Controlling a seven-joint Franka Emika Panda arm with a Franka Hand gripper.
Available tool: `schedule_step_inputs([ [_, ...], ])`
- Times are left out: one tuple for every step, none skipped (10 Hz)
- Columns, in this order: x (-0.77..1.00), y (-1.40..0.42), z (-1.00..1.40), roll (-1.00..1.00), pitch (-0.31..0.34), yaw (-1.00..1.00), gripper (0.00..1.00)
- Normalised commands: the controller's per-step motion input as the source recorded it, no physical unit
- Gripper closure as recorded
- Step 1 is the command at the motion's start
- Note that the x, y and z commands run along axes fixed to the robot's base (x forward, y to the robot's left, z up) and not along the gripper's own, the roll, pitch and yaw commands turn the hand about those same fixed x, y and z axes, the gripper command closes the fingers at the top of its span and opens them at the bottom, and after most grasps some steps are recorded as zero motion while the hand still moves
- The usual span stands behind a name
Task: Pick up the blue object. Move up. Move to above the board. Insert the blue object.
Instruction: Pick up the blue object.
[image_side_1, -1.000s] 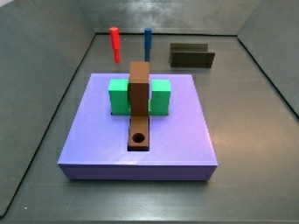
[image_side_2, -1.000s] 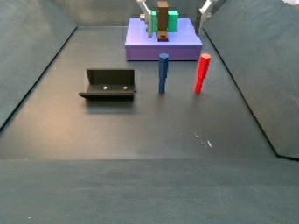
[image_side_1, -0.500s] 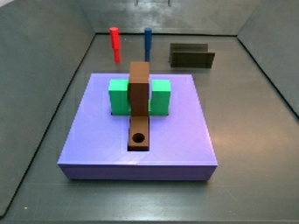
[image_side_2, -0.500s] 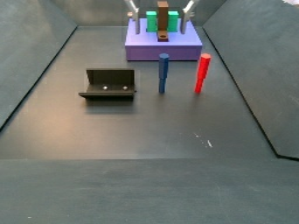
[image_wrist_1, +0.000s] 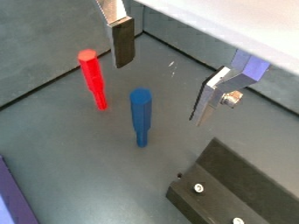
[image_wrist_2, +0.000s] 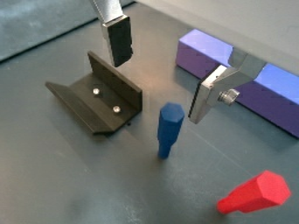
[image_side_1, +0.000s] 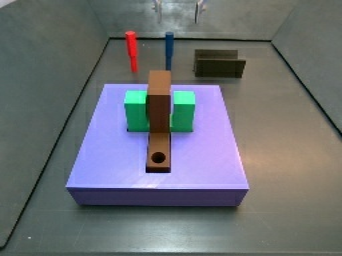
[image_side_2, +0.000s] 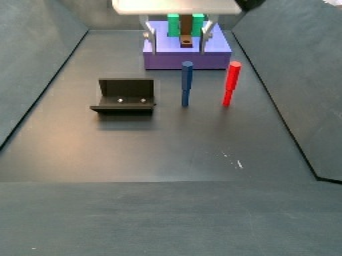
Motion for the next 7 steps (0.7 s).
schedule_step_inputs([
  [-0.03, -0.05, -0.34, 0.00, -0.011, 0.00, 0.00],
  [-0.10, -0.07, -0.34, 0.00, -0.027, 0.00, 0.00],
  [-0.07, -0.05, -0.35, 0.00, -0.027, 0.00, 0.00],
  [0.00, 0.00, -0.33, 0.00, -0.004, 0.00, 0.00],
  [0.00, 0.00, -0.31, 0.00, 0.000, 0.00, 0.00],
  [0.00, 0.00, -0.30, 0.00, 0.000, 0.00, 0.00],
  [0.00, 0.00, -0.32, 0.00, 0.000, 0.00, 0.00],
])
